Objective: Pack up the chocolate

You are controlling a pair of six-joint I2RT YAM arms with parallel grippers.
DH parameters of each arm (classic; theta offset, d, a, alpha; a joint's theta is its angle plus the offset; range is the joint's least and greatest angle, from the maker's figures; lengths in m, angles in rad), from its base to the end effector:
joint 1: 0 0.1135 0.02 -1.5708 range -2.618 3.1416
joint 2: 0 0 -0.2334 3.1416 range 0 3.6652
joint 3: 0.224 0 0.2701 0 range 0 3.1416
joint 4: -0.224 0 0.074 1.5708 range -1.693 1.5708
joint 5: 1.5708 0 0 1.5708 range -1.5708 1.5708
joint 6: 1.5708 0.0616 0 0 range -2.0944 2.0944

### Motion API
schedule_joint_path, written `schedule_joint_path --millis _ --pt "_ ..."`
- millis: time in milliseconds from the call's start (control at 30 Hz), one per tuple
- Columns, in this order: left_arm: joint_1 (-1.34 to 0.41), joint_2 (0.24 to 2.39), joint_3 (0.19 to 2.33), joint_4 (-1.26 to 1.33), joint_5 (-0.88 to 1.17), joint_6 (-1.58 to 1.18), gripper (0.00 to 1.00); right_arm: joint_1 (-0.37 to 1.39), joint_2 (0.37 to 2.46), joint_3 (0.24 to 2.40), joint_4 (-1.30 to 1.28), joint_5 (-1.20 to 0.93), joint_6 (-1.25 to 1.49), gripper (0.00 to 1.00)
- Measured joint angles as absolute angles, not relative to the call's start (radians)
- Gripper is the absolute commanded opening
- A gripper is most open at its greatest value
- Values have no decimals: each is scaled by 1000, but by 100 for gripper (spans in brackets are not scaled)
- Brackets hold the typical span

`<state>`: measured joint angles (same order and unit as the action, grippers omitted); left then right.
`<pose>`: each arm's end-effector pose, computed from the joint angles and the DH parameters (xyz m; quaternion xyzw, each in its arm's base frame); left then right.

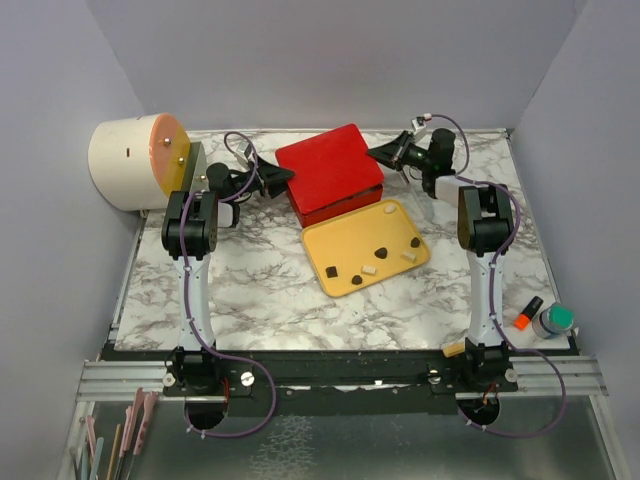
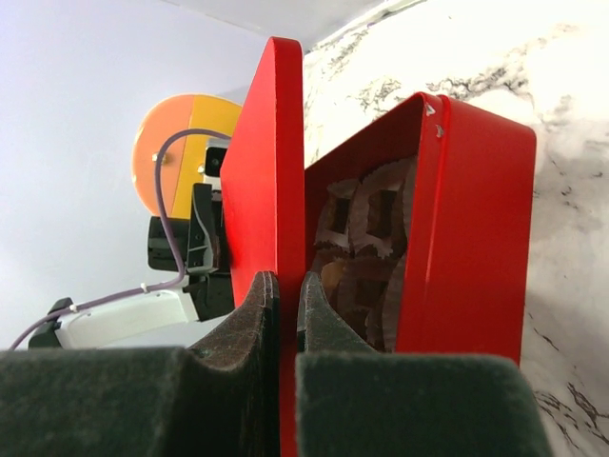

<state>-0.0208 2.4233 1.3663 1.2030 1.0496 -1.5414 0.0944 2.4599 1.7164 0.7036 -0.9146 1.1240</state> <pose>0.4798 -0.0634 0.0825 -0.1151 0.6712 -0.6937 0.2345 0.5402 0.1002 0.1220 0.0523 0.7137 0.6168 0.3277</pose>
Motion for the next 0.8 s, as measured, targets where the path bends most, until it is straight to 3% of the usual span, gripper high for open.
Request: schedule_joint_path --millis 800 --pt "-22 2407 1351 1184 1026 -1525 50 89 2460 1718 582 -962 1060 0"
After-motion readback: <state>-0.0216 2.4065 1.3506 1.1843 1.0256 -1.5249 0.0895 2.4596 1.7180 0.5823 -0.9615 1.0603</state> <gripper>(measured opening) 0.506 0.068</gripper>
